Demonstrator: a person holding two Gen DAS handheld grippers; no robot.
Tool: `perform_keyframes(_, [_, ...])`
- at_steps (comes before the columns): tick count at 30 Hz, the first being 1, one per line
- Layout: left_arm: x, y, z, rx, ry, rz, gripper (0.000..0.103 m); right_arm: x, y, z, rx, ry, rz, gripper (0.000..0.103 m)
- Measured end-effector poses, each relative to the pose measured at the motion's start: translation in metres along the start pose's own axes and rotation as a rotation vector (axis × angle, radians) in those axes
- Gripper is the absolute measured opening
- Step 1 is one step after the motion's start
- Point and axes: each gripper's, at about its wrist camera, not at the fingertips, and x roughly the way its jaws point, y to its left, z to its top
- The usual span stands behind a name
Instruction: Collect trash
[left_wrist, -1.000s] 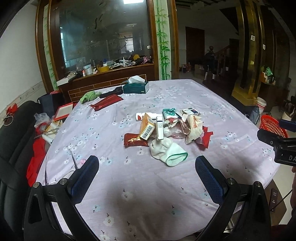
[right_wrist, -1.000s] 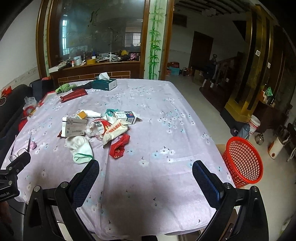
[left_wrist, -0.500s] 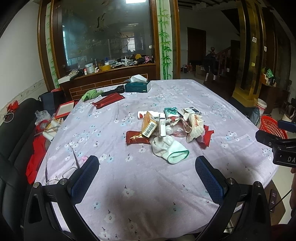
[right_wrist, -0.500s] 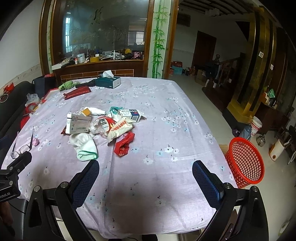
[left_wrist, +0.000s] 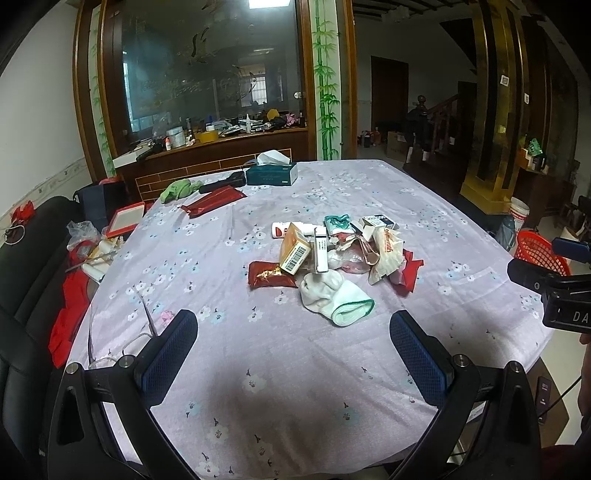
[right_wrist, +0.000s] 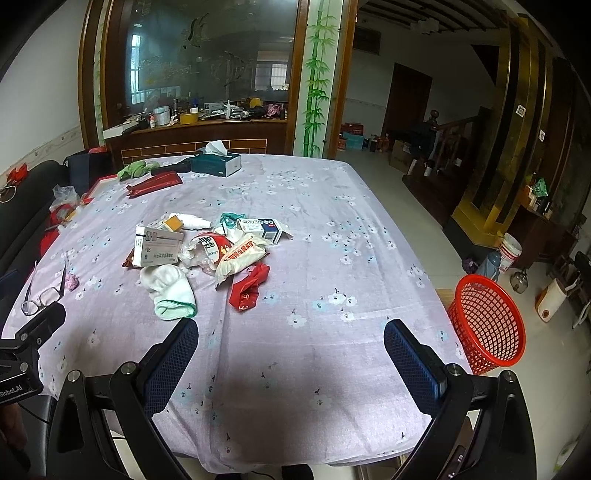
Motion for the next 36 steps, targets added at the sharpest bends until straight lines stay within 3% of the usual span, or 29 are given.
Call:
perform_keyframes(16, [0.005, 0.009, -0.004, -0.018, 0.026, -0.005, 0.103, 0.009, 0.006, 0.002, -0.007, 0.028, 0.027, 0.102])
perform_keyframes(19, [0.013, 0.025, -0.008, -0.066, 0.065, -0.019, 0.103, 0.014, 0.011, 0.001, -0.004, 0.045, 0.084, 0.101])
perform_keyframes(25, [0.033, 0.084, -0.020, -0.203, 0.143, -0.005, 0.102, 0.026, 0.030, -0.002, -0.025, 0.099, 0.191, 0.085])
perform_keyframes(29, [0.053, 0.130, -0.025, -0.300, 0.211, -0.001, 0.072, 0.033, 0.040, -0.004, -0.035, 0.125, 0.246, 0.078])
perform_keyframes(32, [0.076, 0.161, -0.025, -0.361, 0.266, -0.023, 0.068, 0.037, 0.047, -0.005, -0.045, 0.139, 0.266, 0.077])
perform_keyframes(36, [0.100, 0.181, -0.018, -0.392, 0.291, -0.042, 0.047, 0.040, 0.048, -0.003, -0.056, 0.140, 0.270, 0.077])
